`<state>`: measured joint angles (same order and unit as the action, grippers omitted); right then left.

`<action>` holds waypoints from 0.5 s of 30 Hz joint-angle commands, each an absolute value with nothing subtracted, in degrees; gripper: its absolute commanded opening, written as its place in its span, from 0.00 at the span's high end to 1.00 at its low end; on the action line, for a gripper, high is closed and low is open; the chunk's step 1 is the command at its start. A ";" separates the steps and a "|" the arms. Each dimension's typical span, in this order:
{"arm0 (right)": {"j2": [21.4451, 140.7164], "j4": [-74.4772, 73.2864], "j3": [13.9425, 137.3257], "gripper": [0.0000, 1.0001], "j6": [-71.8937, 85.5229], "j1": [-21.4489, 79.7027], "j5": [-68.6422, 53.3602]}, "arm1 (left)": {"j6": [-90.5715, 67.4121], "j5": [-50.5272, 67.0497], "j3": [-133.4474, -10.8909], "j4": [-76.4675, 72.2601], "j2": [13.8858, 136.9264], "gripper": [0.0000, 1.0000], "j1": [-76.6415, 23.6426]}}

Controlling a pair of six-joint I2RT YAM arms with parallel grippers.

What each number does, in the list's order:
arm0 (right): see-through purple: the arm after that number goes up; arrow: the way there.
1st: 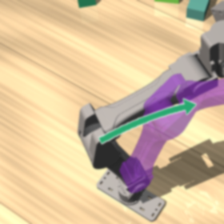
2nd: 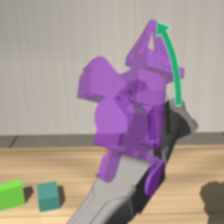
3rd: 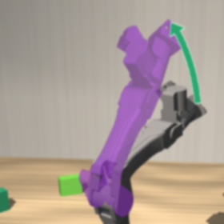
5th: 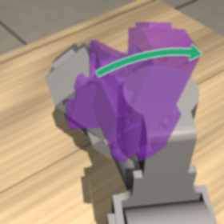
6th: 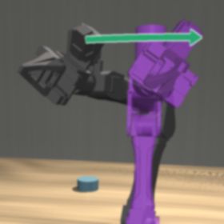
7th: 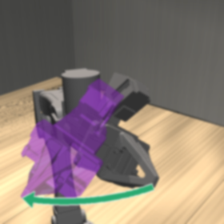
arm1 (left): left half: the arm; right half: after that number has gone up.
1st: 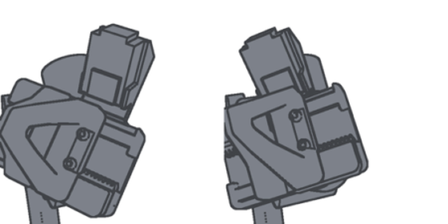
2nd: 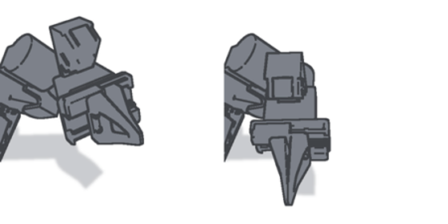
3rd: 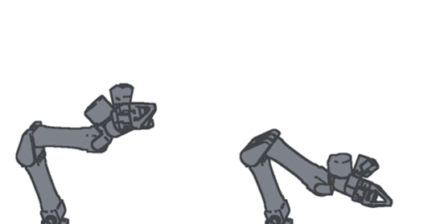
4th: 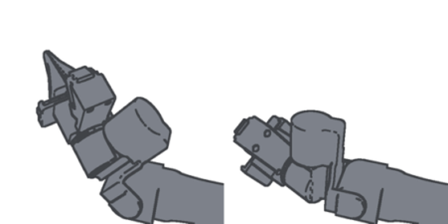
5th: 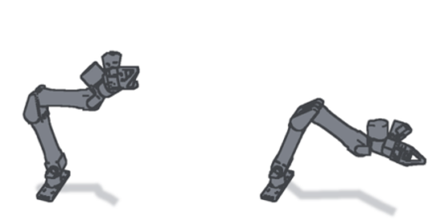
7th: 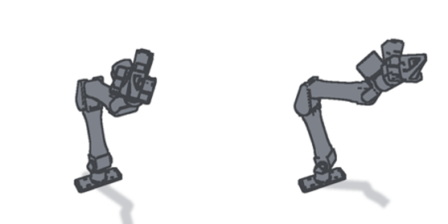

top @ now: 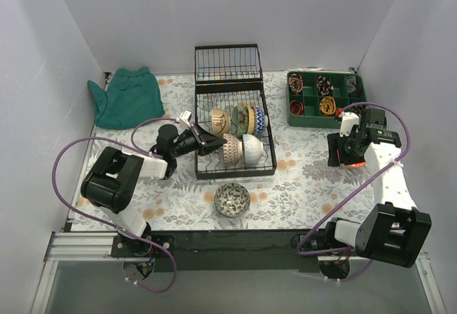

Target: Load the bowls into the dish rack

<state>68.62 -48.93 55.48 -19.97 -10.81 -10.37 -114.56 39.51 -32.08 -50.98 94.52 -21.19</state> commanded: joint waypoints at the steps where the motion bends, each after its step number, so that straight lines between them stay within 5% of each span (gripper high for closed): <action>1: 68.90 -47.90 55.81 0.36 -20.92 -10.90 -9.67 | -122.08 40.78 -34.89 -59.23 96.24 1.00 -22.06; 15: 71.37 -47.46 56.69 0.36 -21.27 -10.90 -9.84 | -123.66 39.73 -34.45 -57.68 97.82 1.00 -25.31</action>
